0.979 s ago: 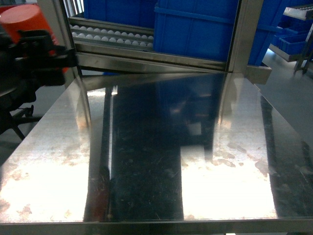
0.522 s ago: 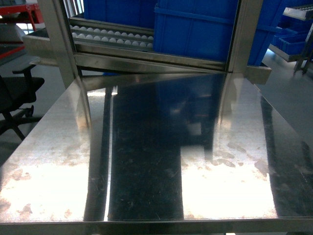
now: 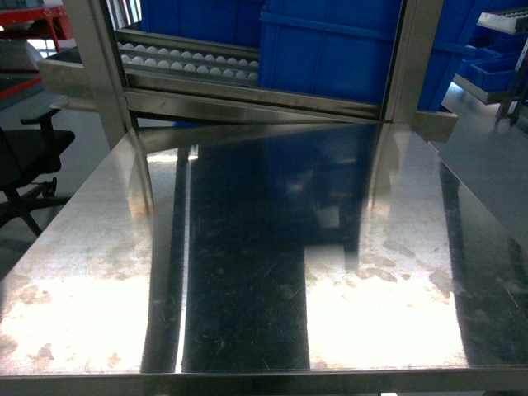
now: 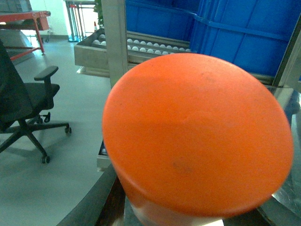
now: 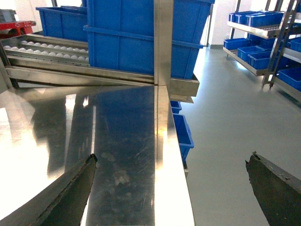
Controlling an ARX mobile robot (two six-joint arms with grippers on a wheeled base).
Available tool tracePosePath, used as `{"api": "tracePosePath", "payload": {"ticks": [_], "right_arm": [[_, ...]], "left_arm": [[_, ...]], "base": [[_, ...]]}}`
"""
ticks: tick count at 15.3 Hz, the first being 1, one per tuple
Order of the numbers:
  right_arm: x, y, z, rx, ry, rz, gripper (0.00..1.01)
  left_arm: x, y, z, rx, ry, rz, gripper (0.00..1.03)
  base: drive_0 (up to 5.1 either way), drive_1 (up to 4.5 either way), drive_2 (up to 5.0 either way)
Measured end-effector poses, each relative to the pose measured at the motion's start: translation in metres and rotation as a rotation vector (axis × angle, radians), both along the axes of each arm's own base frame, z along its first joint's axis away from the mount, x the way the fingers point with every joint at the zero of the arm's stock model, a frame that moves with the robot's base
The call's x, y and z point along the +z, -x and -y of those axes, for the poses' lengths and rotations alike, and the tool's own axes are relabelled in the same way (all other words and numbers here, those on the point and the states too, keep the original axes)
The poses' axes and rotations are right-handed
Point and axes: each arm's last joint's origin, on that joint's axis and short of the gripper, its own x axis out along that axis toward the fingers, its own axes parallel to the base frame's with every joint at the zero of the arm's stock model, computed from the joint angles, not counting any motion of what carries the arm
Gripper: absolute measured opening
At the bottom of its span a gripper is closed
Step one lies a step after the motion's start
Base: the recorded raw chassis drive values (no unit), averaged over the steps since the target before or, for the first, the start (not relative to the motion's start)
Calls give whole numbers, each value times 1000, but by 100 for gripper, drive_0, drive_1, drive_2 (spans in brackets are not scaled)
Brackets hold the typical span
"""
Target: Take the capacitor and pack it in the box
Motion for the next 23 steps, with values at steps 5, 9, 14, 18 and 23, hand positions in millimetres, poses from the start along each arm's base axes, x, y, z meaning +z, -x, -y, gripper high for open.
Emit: {"api": "tracePosePath", "payload": {"ticks": [5, 9, 14, 18, 23], "right_arm": [[0, 0, 0, 0, 0, 0, 98], [0, 0, 0, 0, 0, 0, 98], [0, 0, 0, 0, 0, 0, 98], [0, 0, 0, 0, 0, 0, 98], [0, 0, 0, 1, 0, 0, 98]], "left_arm": [[-8, 11, -10, -2, 1, 14, 44], [-5, 20, -11, -1, 0, 31, 44], [-5, 28, -11, -1, 0, 30, 44], [-6, 32, -11, -1, 0, 29, 44], [-10, 43, -11, 0, -2, 13, 44]], "base": [[0, 0, 0], [0, 0, 0], [0, 0, 0], [0, 0, 0], [0, 0, 0]]}}
